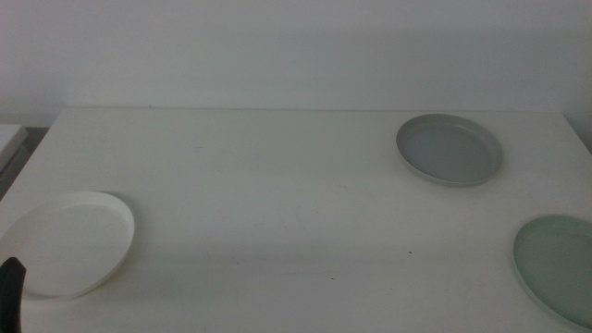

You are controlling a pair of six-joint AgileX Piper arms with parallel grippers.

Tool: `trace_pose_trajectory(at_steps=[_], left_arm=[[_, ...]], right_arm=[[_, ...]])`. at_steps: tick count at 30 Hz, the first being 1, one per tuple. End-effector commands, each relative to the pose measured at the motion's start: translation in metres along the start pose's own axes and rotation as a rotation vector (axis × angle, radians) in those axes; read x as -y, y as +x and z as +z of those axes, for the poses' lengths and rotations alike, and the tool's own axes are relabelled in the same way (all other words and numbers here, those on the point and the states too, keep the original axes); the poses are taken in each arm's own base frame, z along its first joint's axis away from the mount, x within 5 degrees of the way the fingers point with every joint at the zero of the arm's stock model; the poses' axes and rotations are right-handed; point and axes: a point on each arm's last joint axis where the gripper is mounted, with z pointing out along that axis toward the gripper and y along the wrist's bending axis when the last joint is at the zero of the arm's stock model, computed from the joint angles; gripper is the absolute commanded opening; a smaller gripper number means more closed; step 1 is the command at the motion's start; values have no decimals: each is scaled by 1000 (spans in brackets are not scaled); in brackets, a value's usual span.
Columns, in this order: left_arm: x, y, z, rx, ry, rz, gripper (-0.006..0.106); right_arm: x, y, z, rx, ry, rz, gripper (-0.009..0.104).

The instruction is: Stack the three bowls on top of each other.

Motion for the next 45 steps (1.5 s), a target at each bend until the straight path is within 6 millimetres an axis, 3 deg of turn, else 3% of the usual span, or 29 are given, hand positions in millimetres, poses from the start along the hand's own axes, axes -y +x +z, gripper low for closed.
trace_pose_trajectory(at_steps=[1, 7, 20, 25, 30, 33, 38, 45], left_arm=[[0, -1, 0, 16, 4, -9, 94], [0, -1, 0, 16, 4, -9, 94], [0, -1, 0, 16, 4, -9, 94], [0, -1, 0, 16, 4, -9, 94], [0, -1, 0, 16, 4, -9, 94], [0, -1, 0, 16, 4, -9, 94], [0, -1, 0, 16, 4, -9, 94], [0, -1, 0, 16, 4, -9, 94]], right_arm=[[6, -9, 15, -17, 9, 15, 79], [11, -17, 56, -102, 20, 41, 68], [18, -21, 100, -180, 30, 72, 55], [19, -20, 107, -202, 37, 72, 37], [20, -21, 107, -190, 44, 64, -3], [18, -19, 104, -199, 41, 59, -1], [-13, -14, 86, -178, 16, -45, -1], [-115, 5, 60, -205, -51, -362, -1]])
